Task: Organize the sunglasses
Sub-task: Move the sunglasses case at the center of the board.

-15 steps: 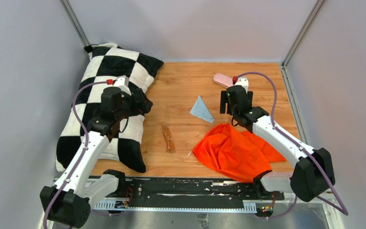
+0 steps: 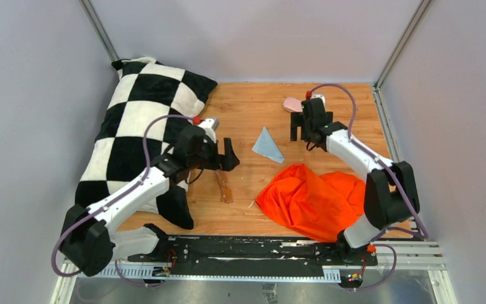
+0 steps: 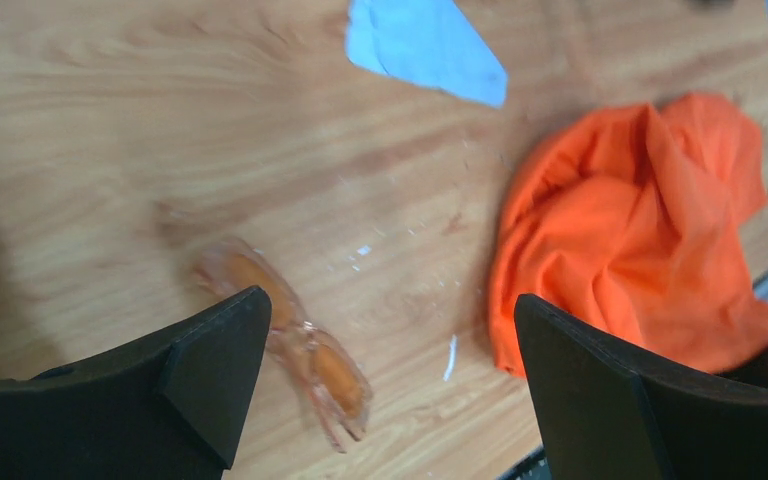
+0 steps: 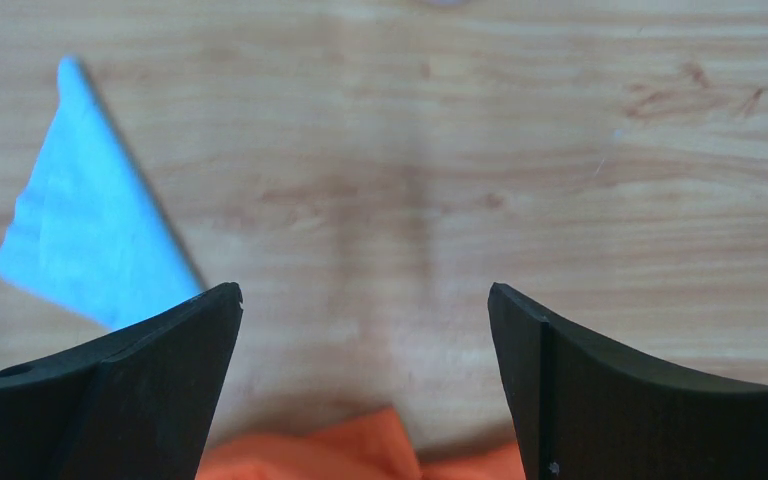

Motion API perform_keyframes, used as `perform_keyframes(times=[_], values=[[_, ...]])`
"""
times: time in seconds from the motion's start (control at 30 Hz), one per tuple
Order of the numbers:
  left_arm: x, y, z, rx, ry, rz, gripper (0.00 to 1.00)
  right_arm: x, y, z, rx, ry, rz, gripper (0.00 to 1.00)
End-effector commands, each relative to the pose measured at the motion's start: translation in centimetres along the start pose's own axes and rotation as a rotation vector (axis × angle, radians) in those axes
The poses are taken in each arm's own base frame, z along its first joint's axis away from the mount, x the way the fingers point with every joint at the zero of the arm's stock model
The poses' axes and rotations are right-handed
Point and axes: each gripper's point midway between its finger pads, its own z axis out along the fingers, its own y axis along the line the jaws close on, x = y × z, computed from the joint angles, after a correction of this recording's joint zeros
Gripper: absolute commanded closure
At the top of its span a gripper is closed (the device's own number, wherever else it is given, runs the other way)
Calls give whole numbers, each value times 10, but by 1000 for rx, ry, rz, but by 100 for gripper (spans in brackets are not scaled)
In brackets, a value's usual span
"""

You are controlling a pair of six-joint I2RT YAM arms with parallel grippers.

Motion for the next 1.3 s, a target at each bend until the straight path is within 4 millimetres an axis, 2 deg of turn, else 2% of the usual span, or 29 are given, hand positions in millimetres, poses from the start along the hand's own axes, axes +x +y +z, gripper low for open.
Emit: perform_keyframes(times=[0.0, 0.1, 0.13, 0.2, 0.23, 0.27, 0.4, 0.5, 0.6, 0.73, 0.93, 1.03, 1.27], values=[[17, -33, 19, 57, 49, 22, 0, -30, -28, 35, 5, 29, 103, 0], [25, -48, 22, 81, 66, 42, 0, -45, -44, 70, 39, 58, 103, 0], [26, -52, 22, 90, 69, 45, 0, -61, -48, 80, 46, 44, 99, 0], [29, -56, 22, 100, 81, 49, 0, -77, -56, 102, 22, 62, 87, 0], [31, -56, 21, 102, 92, 59, 0, -72, -56, 118, -1, 107, 61, 1], [31, -57, 20, 100, 96, 67, 0, -87, -56, 121, -33, 91, 56, 1], [39, -55, 16, 109, 133, 116, 0, -94, -44, 148, -200, 136, -11, 0], [50, -44, 19, 58, 174, 111, 0, -97, -34, 158, -289, 125, -69, 0], [59, -49, 21, 103, 199, 95, 0, -98, -28, 164, -337, 105, -139, 0], [61, -56, 27, 137, 206, 85, 0, -94, -22, 172, -380, 82, -239, 0], [63, -63, 37, 166, 220, 52, 0, -90, -28, 184, -345, 89, -332, 0], [68, -60, 41, 150, 243, 41, 0, -88, -37, 197, -298, 93, -374, 0], [79, -60, 48, 146, 292, 2, 0, -73, -32, 207, -341, 125, -399, 2]])
